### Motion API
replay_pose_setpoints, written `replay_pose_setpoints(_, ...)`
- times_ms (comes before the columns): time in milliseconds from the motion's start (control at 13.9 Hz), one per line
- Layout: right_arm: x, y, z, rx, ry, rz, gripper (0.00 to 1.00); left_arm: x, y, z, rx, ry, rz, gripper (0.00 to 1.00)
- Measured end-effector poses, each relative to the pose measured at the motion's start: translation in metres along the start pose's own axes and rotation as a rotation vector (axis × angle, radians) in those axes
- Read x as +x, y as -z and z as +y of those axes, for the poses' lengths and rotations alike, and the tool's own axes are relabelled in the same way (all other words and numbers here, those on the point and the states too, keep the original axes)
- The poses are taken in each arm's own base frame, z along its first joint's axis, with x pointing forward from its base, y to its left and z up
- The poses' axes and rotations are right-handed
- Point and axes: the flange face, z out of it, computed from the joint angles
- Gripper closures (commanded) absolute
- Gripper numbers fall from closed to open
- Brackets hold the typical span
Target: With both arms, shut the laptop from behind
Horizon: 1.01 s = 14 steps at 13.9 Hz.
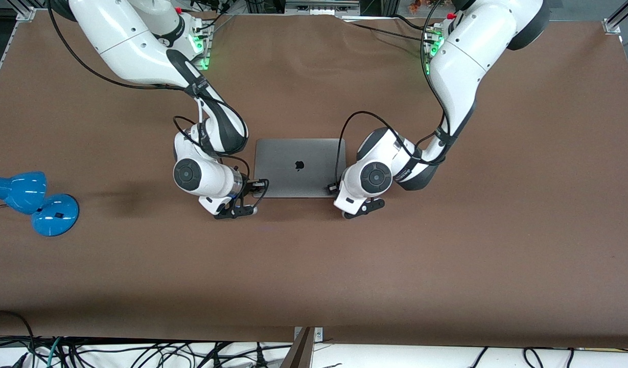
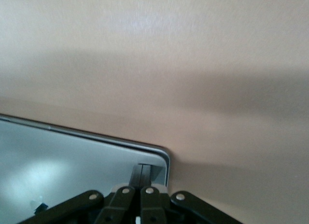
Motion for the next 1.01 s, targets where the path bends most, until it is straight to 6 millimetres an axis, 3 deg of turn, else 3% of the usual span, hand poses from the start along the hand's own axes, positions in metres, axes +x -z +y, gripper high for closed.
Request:
replay_pose_setpoints(216, 0.007, 0.027, -0.009, 0.001, -0.006, -0.017, 0.59, 0.005, 0.016, -0.002, 0.003, 0.007, 0.008, 0.00)
replay_pose_setpoints(504, 0.008, 0.092, -0.016, -0.009, -0.001, -0.015, 0.01, -0.009, 0.060, -0.010, 0.063, -0.038, -0.010, 0.00)
replay_pose_setpoints(648, 0.011, 0.128, -0.004, -0.008, -0.019, 0.023, 0.00, -0.020, 0.097, -0.020, 0.081, -0.098, 0.003, 0.00)
replay_pose_setpoints(792, 0.007, 0.169, 0.009, -0.011, -0.037, 0.037, 0.00, -0.032, 0.132, -0.045, 0.103, -0.148, 0.023, 0.00)
replay_pose_setpoints(1008, -0.014, 0.243, 0.017, -0.024, -0.097, 0.056, 0.00, -0.055, 0.183, -0.089, 0.161, -0.172, 0.035, 0.00)
